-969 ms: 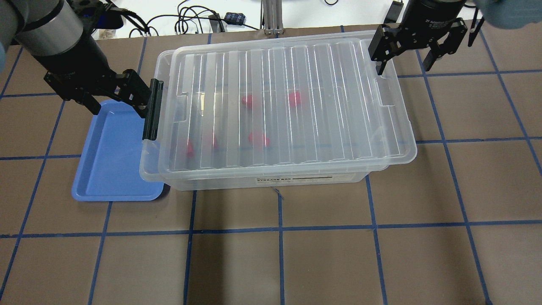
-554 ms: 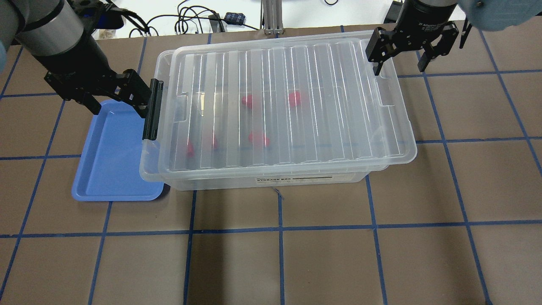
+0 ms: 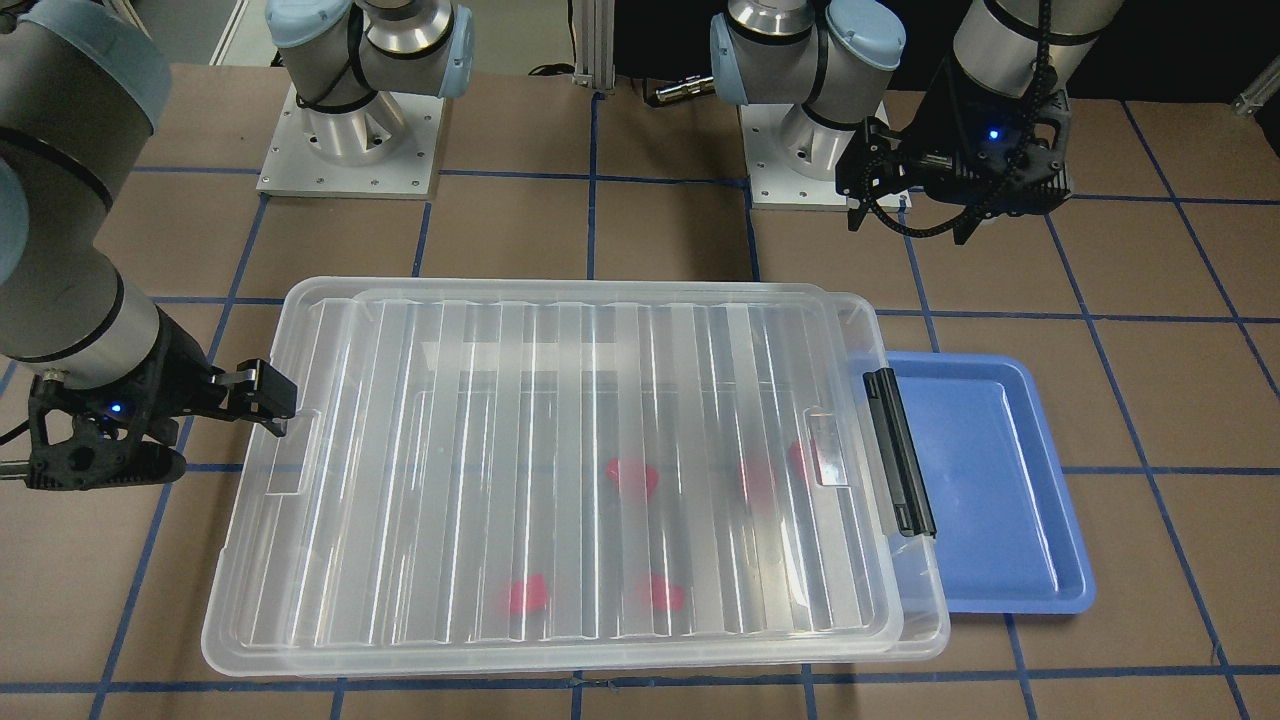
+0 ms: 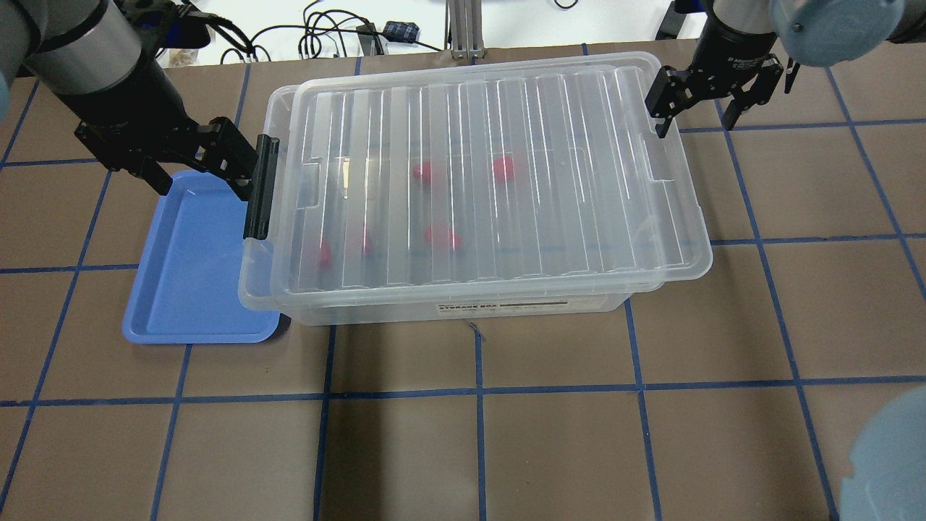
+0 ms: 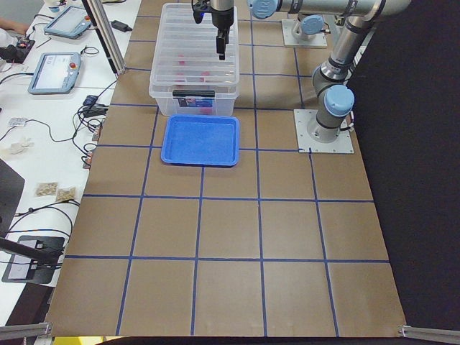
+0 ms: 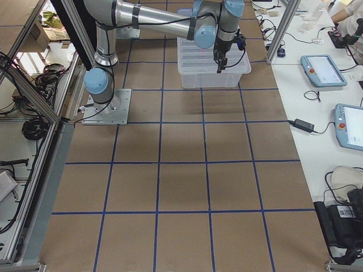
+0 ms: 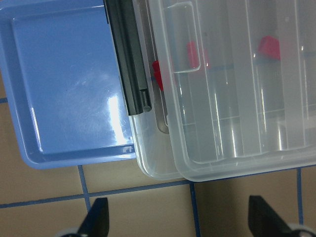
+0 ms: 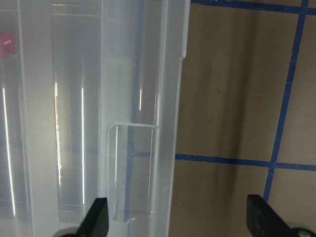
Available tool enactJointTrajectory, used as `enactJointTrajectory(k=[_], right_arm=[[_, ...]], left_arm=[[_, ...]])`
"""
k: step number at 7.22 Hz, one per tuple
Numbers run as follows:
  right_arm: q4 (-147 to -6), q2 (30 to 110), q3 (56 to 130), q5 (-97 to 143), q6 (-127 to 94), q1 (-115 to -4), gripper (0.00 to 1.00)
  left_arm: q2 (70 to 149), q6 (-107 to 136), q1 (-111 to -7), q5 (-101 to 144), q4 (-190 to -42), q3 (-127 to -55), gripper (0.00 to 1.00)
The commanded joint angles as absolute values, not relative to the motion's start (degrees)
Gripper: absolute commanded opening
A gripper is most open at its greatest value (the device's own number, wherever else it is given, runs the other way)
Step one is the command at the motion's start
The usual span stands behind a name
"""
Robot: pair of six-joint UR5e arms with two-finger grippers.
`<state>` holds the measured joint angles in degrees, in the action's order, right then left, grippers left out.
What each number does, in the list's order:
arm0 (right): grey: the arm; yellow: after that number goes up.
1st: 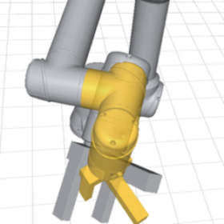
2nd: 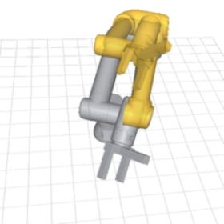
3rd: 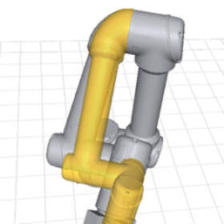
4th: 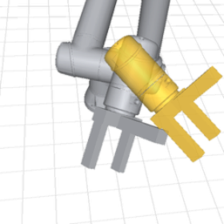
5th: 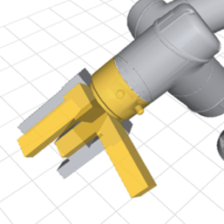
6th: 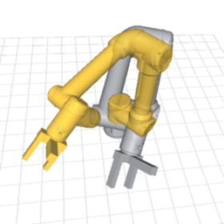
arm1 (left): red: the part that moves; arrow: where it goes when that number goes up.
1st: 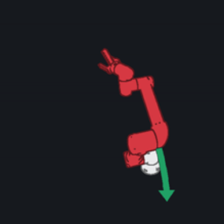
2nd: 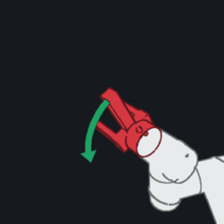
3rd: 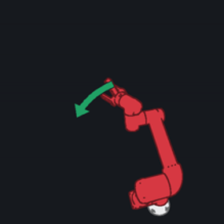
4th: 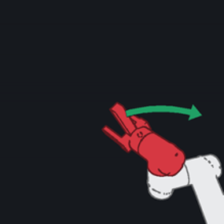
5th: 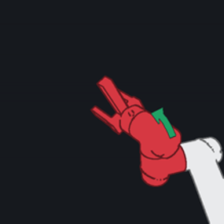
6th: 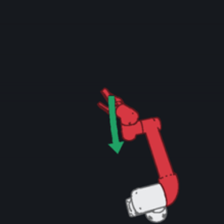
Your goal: Place red block in blue tray from box
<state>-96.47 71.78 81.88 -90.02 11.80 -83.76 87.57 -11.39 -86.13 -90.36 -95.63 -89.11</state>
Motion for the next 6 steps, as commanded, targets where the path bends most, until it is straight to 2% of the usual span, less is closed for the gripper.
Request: enactJointTrajectory(k=[1,6], right_arm=[[-100.18,70.49,84.01,-90.09,12.3,-83.41,0.96],[-103.8,69.96,86.74,-91.93,14.84,-81.4,0.96]], left_arm=[[87.98,-11.08,-86.04,-90.26,-95.62,-89.21,1.0],[88.77,-11.51,-85.87,-90.88,-95.54,-89.21,1.0]])
